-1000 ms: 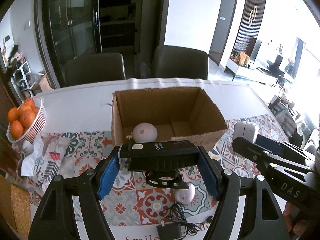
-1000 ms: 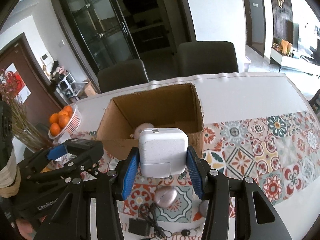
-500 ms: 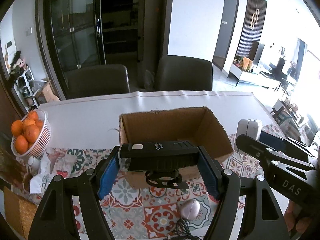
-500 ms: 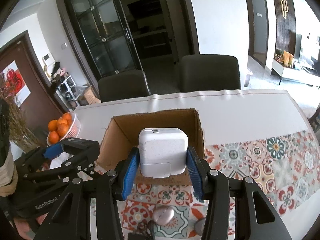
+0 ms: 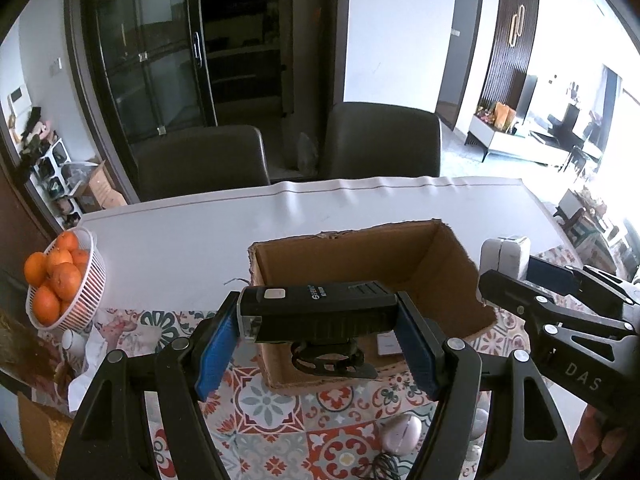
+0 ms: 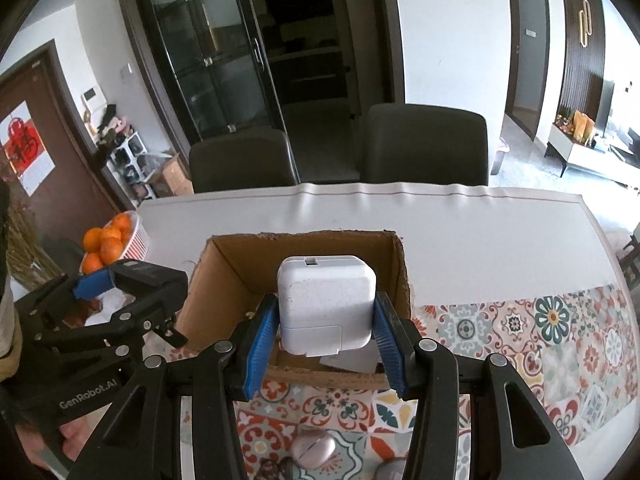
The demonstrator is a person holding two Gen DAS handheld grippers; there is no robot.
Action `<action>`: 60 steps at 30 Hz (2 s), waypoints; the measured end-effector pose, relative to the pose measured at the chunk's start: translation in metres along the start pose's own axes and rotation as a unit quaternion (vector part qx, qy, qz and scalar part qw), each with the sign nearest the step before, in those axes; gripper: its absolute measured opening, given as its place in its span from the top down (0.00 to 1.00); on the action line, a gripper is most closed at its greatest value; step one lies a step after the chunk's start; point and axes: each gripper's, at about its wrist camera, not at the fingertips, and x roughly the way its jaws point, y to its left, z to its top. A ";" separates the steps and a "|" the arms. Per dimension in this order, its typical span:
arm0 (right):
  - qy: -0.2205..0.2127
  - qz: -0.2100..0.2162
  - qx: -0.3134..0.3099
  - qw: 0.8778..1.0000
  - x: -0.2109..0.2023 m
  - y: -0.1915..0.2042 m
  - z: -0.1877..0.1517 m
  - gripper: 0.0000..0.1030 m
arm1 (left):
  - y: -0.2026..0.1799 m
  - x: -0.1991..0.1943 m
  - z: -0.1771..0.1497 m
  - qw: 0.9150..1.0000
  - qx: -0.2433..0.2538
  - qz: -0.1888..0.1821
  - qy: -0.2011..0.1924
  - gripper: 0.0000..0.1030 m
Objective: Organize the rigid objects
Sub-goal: 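Lift and carry the black power bank and white adapter over the cardboard box with both tools, then open both grippers to drop the power bank and adapter into the box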
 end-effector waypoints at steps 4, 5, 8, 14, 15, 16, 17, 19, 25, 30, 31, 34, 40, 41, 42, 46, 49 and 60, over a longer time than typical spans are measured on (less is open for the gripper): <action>0.016 -0.002 -0.002 1.000 0.013 -0.002 0.003 0.53 | 0.002 0.012 0.002 1.000 0.001 0.006 0.011 0.29; 0.020 -0.003 -0.003 1.000 0.016 -0.003 0.003 0.53 | 0.001 0.016 0.002 1.000 0.002 0.008 0.014 0.29; 0.032 -0.009 -0.010 0.999 0.027 -0.004 0.004 0.53 | 0.002 0.025 0.001 1.000 0.005 0.009 0.023 0.29; 0.053 -0.008 -0.011 0.998 0.045 -0.007 0.005 0.53 | 0.006 0.047 0.002 0.999 -0.003 0.004 0.049 0.29; 0.060 -0.007 -0.011 0.998 0.050 -0.008 0.005 0.53 | 0.007 0.050 0.002 0.999 -0.004 0.003 0.053 0.29; 0.065 -0.005 -0.010 0.998 0.052 -0.008 0.004 0.53 | 0.007 0.054 0.001 0.998 -0.005 0.001 0.059 0.29; 0.070 -0.004 -0.009 0.997 0.055 -0.008 0.004 0.53 | 0.008 0.057 0.000 0.998 -0.004 0.000 0.063 0.29; 0.078 -0.005 -0.011 0.997 0.060 -0.008 0.002 0.53 | 0.008 0.062 -0.002 0.998 -0.003 0.004 0.069 0.29; 0.101 -0.006 -0.016 0.995 0.074 -0.010 -0.006 0.53 | 0.007 0.074 -0.010 0.997 0.002 0.005 0.082 0.29; 0.120 -0.007 -0.015 0.993 0.085 -0.012 -0.012 0.53 | 0.007 0.086 -0.014 0.996 -0.006 0.004 0.094 0.29; 0.124 -0.006 -0.016 0.992 0.087 -0.011 -0.013 0.53 | 0.007 0.086 -0.015 0.996 -0.006 0.005 0.092 0.29; 0.132 0.000 -0.012 0.991 0.091 -0.012 -0.016 0.53 | 0.004 0.089 -0.014 0.996 -0.007 0.007 0.093 0.29; 0.144 0.000 -0.008 0.990 0.094 -0.016 -0.023 0.53 | 0.000 0.097 -0.022 0.994 0.000 0.012 0.110 0.29; 0.142 -0.002 -0.010 0.990 0.093 -0.016 -0.024 0.53 | -0.001 0.096 -0.022 0.994 0.001 0.011 0.109 0.28; 0.139 -0.002 -0.011 0.990 0.093 -0.016 -0.024 0.52 | -0.001 0.095 -0.022 0.994 0.002 0.010 0.109 0.28; 0.132 -0.002 -0.002 0.991 0.086 -0.019 -0.023 0.51 | -0.003 0.085 -0.021 0.995 0.000 0.007 0.097 0.25; 0.117 -0.009 -0.001 0.993 0.076 -0.019 -0.021 0.51 | -0.006 0.074 -0.021 0.996 0.006 0.008 0.084 0.25; 0.056 -0.045 -0.004 0.997 0.030 -0.018 -0.019 0.49 | -0.012 0.035 -0.026 0.999 0.007 0.022 0.040 0.24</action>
